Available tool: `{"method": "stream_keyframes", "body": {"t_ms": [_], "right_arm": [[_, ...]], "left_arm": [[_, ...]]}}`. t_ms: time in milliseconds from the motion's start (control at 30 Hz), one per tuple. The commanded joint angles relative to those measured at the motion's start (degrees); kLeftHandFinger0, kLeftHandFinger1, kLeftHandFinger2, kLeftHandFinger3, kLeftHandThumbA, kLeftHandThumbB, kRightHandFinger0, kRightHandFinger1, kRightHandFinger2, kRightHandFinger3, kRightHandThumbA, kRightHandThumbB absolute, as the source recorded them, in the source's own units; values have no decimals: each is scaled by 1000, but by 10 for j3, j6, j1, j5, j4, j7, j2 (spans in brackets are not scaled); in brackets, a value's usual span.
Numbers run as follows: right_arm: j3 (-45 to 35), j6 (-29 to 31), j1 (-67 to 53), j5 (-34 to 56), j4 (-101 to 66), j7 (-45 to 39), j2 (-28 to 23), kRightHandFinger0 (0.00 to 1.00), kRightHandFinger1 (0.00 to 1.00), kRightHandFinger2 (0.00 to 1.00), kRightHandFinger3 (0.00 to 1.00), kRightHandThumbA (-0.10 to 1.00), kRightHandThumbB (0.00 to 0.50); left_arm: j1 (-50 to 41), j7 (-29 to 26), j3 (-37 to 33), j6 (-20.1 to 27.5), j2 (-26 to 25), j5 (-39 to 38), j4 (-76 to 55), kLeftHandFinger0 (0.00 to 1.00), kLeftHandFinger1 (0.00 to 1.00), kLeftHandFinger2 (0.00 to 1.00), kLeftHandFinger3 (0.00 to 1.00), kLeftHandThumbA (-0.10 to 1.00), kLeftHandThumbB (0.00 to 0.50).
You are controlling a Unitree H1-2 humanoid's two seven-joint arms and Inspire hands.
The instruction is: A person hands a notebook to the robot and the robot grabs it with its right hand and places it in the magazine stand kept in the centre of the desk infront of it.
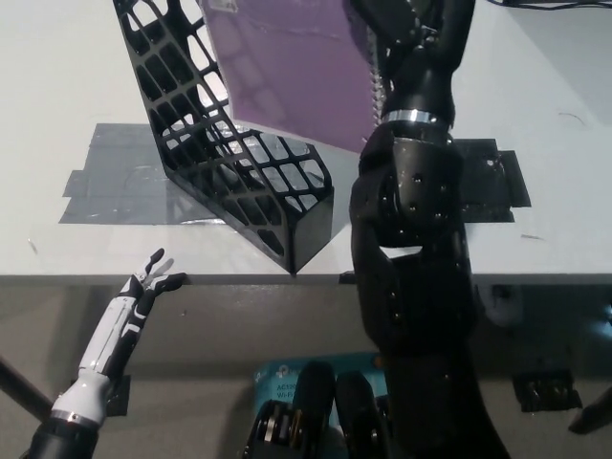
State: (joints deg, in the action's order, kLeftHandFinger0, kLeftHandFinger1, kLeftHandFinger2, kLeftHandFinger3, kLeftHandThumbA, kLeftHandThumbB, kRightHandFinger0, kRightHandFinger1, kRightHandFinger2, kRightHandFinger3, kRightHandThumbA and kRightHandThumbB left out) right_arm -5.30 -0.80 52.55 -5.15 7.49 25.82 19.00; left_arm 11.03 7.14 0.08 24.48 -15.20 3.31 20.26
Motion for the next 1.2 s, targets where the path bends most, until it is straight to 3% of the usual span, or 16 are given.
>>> {"method": "stream_keyframes", "body": {"t_ms": [0,100,133,367,533,633,767,833,967,1167], "right_arm": [[16,61,64,-5,9,9,21,0,0,13,9,887,0],[14,87,71,4,44,11,21,0,0,50,39,870,0],[12,98,74,8,63,11,22,0,0,152,118,883,0],[9,130,98,4,159,25,19,0,0,171,216,894,0],[7,168,143,-12,275,60,14,0,7,326,324,892,0],[7,206,167,-25,343,91,12,0,0,325,324,913,0],[2,257,198,-19,422,124,11,0,0,310,473,934,0],[4,264,210,-26,441,141,11,0,0,290,499,965,0],[5,277,229,-26,459,160,13,0,0,177,388,1000,0],[0,277,238,-16,445,186,20,0,0,103,302,1000,0]], "left_arm": [[23,11,-7,16,-9,-1,-19,1000,1000,1000,1000,1000,500],[24,11,-7,13,-9,2,-22,1000,1000,1000,1000,1000,500],[23,11,-8,12,-9,3,-24,1000,1000,1000,1000,1000,500],[23,14,-8,12,-9,7,-28,1000,1000,1000,1000,1000,500],[23,11,-10,11,-5,10,-27,1000,1000,1000,1000,1000,500],[23,11,-11,12,-5,12,-28,1000,1000,1000,1000,1000,500],[21,13,-12,12,-2,9,-31,1000,1000,1000,1000,1000,500],[22,14,-12,10,-1,7,-31,1000,1000,1000,1000,1000,500],[25,15,-13,10,-2,8,-32,1000,1000,1000,1000,1000,500],[26,15,-16,9,-4,6,-31,1000,1000,1000,1000,1000,500]]}}
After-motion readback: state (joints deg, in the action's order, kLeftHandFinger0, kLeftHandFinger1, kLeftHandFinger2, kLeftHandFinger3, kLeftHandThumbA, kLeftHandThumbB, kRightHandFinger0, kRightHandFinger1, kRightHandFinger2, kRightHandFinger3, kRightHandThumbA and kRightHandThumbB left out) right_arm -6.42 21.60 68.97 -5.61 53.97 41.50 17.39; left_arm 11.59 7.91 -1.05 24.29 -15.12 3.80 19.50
